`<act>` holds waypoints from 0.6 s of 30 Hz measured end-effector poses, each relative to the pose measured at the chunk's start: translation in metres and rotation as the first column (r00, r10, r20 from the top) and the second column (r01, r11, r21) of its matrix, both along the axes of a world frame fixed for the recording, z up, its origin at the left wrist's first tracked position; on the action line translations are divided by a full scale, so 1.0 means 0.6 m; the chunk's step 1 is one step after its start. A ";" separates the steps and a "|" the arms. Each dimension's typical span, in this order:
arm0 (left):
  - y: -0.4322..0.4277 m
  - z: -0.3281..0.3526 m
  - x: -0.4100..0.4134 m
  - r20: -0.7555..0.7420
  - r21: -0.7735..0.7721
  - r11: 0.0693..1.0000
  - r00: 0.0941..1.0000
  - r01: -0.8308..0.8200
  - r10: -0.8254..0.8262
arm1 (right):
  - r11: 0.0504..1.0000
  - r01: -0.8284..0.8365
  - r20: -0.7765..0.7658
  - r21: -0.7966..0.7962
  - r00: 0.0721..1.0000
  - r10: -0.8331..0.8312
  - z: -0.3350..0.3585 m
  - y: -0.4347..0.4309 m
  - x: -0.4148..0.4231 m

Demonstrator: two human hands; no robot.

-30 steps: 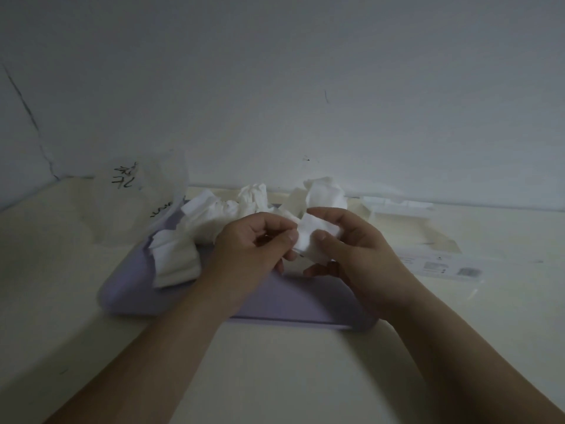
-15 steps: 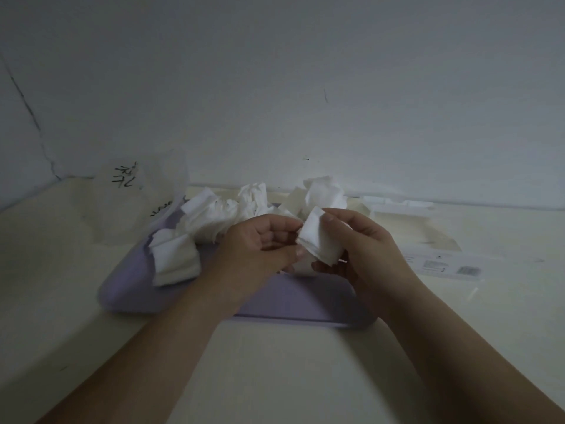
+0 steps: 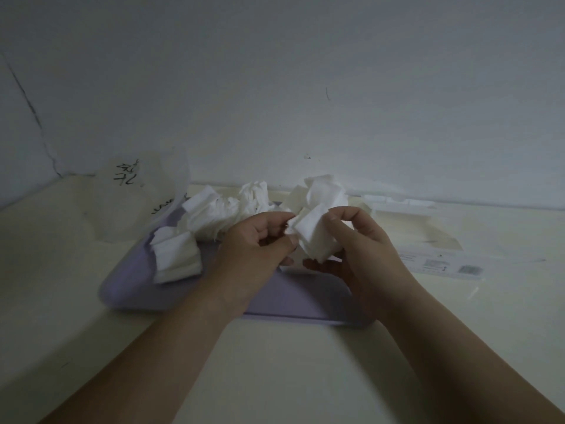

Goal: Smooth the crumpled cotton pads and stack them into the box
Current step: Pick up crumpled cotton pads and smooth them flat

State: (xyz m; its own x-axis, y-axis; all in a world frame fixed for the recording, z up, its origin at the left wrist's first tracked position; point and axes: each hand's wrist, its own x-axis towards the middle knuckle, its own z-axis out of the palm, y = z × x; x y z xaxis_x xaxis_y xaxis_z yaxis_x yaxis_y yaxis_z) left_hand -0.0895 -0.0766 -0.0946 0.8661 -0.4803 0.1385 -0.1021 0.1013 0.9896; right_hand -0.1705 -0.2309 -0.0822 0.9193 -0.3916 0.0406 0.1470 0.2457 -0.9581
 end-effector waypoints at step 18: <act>0.003 0.010 -0.005 -0.041 0.022 0.996 0.996 0.082 -0.082 | 0.923 0.122 0.148 -0.364 0.986 -0.072 -0.021 -0.007 0.010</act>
State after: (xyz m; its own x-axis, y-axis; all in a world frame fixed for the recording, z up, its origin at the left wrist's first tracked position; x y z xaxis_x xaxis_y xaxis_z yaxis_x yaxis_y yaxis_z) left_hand -0.0926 -0.0750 -0.0889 0.8282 -0.5527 0.0925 -0.0551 0.0840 0.9949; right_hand -0.1645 -0.2350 -0.0945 0.8544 -0.4123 0.3161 0.2808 -0.1454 -0.9487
